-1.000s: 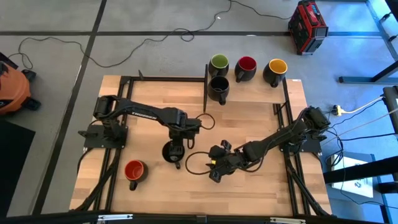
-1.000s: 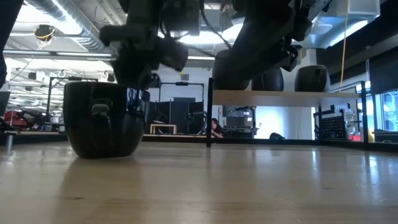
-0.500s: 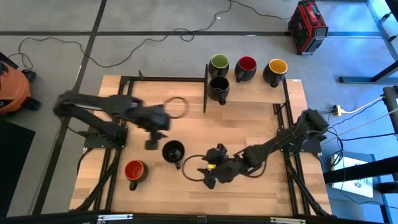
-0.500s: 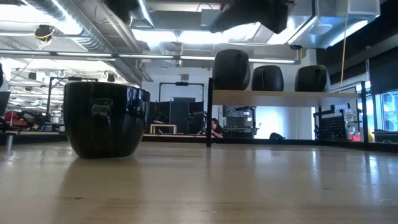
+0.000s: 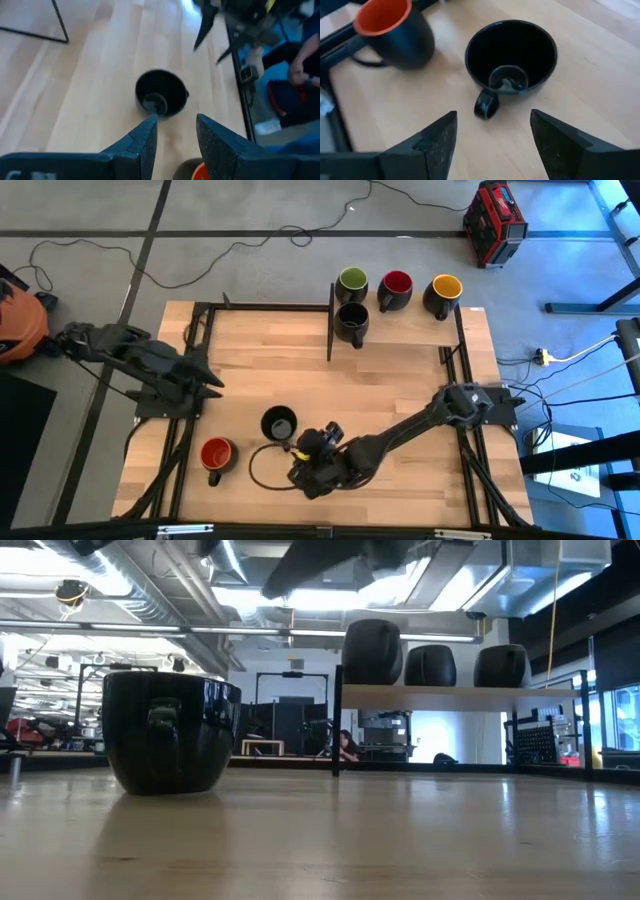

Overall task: Place coffee mugs
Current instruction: Put the black mug on the shelf

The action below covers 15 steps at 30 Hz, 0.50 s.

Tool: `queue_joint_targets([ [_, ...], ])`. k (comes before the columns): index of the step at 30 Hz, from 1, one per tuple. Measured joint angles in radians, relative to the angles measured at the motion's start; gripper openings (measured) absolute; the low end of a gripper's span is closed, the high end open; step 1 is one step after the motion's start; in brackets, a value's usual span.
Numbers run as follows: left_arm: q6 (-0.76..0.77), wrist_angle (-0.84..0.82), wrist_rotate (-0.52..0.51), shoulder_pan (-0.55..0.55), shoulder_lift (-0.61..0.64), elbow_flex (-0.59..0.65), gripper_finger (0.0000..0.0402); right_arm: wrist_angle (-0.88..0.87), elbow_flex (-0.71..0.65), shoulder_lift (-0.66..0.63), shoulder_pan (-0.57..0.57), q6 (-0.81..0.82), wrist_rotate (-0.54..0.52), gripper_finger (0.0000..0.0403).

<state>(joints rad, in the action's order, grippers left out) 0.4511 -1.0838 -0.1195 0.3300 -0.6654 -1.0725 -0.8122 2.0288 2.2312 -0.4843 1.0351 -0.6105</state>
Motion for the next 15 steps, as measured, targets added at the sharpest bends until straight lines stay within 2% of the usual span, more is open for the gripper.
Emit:
queue_joint_targets([
  [6,-0.018,0.002,-0.024,0.001,0.058,0.0,0.0131,0.169,0.002,0.118,-0.006,0.068,-0.174,0.0241],
  [11,-0.041,0.001,-0.025,0.001,0.06,0.0,0.0131,0.244,0.002,0.199,-0.006,0.104,-0.26,0.0241],
  [15,-0.042,0.0,-0.025,0.001,0.059,0.0,0.0131,0.25,0.002,0.242,-0.006,0.132,-0.279,0.0241],
])
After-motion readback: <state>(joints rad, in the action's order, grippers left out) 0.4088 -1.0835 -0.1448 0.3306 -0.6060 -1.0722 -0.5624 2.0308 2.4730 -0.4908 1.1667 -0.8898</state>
